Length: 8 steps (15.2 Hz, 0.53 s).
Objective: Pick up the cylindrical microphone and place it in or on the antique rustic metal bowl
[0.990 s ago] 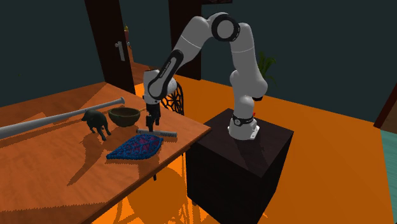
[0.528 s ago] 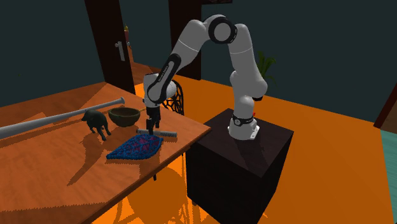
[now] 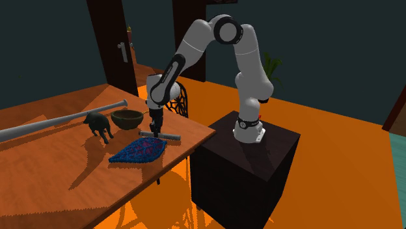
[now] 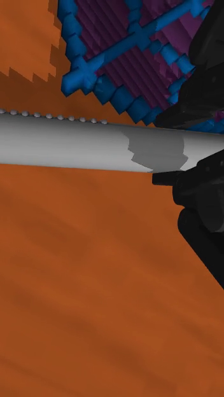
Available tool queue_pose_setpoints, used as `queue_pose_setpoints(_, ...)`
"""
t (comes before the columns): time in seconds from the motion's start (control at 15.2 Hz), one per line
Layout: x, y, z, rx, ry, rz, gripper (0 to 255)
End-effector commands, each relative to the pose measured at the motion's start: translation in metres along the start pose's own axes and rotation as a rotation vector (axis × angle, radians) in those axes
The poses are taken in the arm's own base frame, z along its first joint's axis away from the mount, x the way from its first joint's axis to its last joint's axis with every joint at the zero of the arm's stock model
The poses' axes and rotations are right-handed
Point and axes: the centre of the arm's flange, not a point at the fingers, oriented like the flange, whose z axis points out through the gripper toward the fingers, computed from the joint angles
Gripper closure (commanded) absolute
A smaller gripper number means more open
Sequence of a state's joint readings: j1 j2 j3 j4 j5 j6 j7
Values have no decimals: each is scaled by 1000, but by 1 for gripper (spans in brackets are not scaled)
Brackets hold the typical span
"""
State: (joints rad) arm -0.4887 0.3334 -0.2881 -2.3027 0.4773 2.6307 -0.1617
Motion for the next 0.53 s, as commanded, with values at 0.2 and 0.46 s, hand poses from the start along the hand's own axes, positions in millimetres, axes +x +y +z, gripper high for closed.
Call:
queue_pose_setpoints(0.2,-2,2,1,-5,-7,4,255)
queue_pose_setpoints(0.46,-1,1,-6,-5,-7,4,255)
